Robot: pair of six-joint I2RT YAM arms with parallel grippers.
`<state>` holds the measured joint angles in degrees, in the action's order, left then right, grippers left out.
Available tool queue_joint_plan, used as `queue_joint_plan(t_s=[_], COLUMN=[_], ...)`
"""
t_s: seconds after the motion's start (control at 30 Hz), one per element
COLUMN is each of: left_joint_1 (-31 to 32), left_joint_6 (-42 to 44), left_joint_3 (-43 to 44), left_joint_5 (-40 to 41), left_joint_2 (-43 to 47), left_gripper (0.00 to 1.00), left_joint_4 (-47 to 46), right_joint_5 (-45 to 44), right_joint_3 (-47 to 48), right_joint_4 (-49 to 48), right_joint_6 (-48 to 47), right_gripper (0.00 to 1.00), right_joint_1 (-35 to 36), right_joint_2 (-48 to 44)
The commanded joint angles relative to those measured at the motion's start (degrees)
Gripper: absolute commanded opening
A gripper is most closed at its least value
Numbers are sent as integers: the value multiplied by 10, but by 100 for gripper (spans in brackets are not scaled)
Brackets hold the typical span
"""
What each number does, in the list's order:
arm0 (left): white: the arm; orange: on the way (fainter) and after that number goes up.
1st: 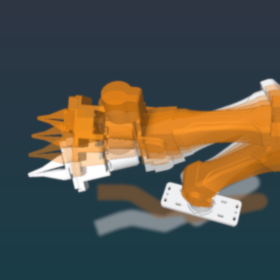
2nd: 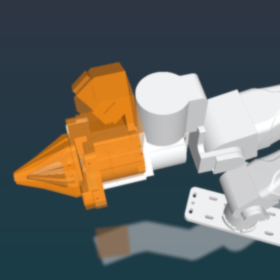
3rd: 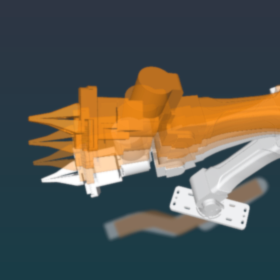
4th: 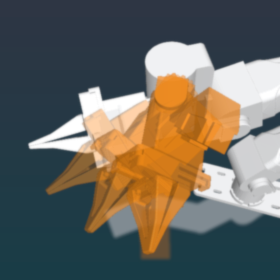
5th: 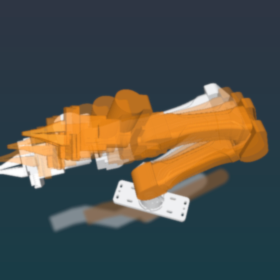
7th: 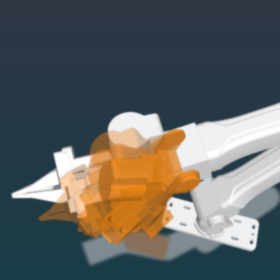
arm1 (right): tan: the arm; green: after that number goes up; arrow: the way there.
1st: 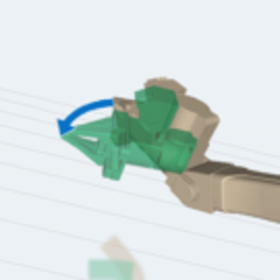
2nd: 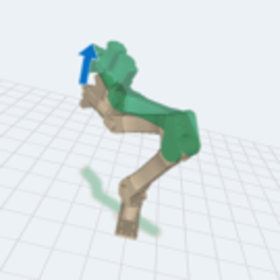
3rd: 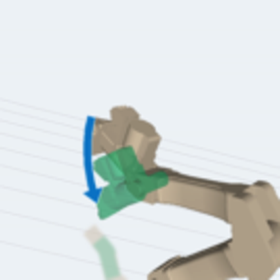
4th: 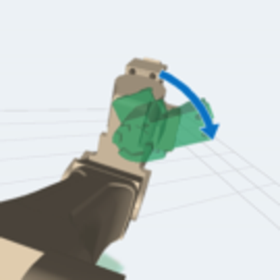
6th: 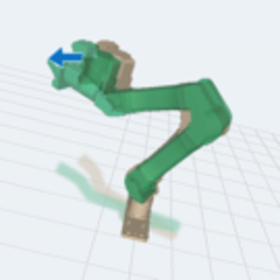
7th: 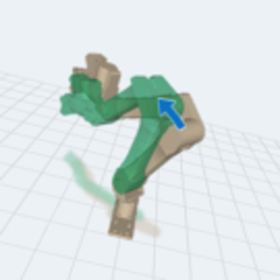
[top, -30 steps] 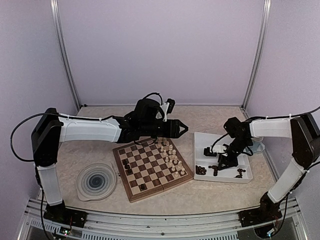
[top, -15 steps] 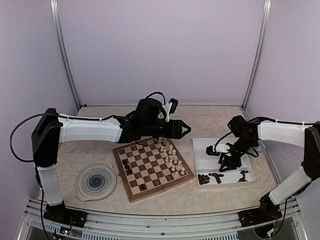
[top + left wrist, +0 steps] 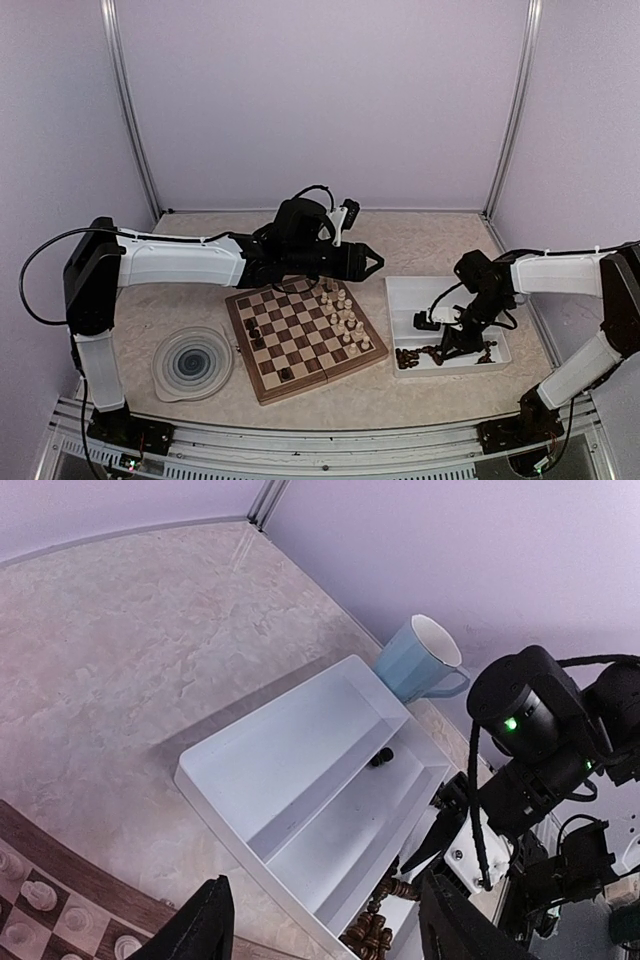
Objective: Set up the chess pieces on the board
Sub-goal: Pick up the chess pile from the storage box.
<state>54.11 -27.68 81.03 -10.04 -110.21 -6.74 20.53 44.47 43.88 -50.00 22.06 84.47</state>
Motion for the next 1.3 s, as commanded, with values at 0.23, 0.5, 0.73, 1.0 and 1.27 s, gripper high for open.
queue_joint_plan(t_s=[0.23,0.5,0.73,1.0,1.27], left_joint_1=[3,3,3,3,4], left_joint_6=[5,8,7,8,7], left_joint_3=[-4,-4,-1,-4,-11], left_joint_5=[2,2,-1,-1,0], left_joint_2=[3,3,1,3,7], left_gripper=[64,64,64,64,64], left_joint_4=[-4,-3,-5,-3,-4], right_joint_5=[-23,7,39,-13,-52], right_joint_3=[-22,-6,17,13,0], right_joint_4=[-66,-19,3,-36,-84], right_joint_6=[14,10,31,30,26], right_gripper=[31,26,29,27,29], right_joint_1=[18,29,34,34,37], right_joint_2=[38,-3,-14,-17,21])
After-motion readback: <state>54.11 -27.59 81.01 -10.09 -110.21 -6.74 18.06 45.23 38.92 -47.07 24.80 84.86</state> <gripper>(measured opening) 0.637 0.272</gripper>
